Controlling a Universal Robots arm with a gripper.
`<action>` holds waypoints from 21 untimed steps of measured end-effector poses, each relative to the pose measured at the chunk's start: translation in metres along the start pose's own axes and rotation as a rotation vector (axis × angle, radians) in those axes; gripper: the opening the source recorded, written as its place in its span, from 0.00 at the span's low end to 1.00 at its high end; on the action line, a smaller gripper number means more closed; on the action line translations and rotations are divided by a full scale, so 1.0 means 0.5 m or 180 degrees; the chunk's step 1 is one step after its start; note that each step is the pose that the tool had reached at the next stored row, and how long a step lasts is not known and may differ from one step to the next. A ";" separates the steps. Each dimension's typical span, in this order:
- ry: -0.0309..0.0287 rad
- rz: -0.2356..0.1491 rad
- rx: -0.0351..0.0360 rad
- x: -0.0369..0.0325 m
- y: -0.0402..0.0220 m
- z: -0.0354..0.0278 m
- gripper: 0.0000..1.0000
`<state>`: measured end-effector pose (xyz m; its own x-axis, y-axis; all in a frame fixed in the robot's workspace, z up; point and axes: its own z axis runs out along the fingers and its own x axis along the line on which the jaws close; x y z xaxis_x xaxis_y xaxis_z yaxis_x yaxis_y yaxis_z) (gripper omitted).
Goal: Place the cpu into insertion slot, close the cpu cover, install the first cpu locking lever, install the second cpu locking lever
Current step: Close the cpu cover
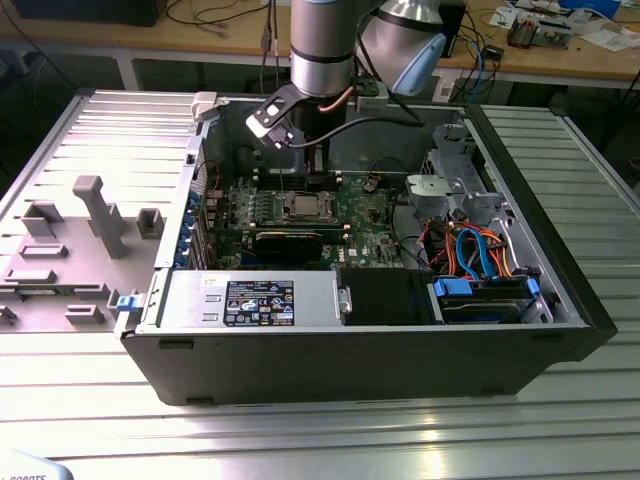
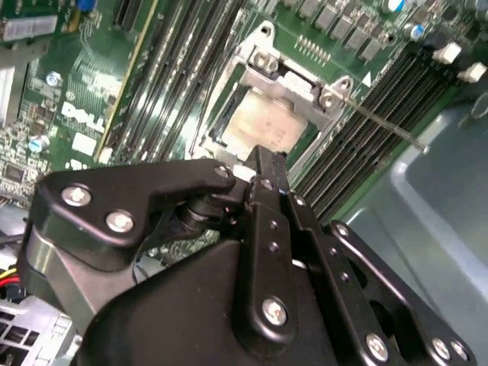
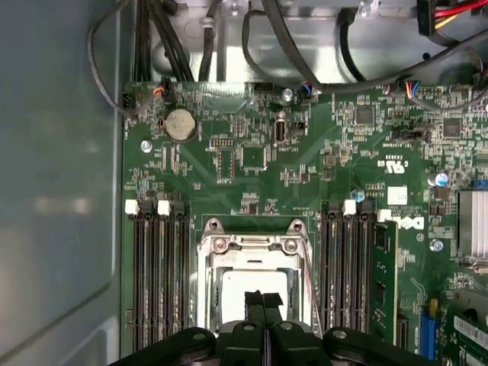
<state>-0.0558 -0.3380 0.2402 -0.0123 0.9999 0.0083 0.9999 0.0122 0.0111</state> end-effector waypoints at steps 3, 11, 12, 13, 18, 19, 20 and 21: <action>0.0001 0.0001 0.0000 0.000 -0.037 0.016 0.11; 0.0001 0.0000 0.0000 0.000 -0.060 0.049 0.11; 0.0001 -0.0001 0.0000 0.000 -0.060 0.057 0.11; 0.0002 -0.0001 0.0000 0.000 -0.061 0.062 0.11; -0.0012 -0.0001 0.0001 0.000 -0.063 0.069 0.11; -0.0011 -0.0001 0.0000 0.000 -0.063 0.069 0.11; -0.0008 0.0000 -0.0001 0.000 -0.063 0.068 0.11; -0.0009 0.0000 0.0000 0.000 -0.064 0.065 0.11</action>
<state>-0.0876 -0.3379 0.2074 -0.0123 0.9999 0.0055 0.9999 0.0122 0.0112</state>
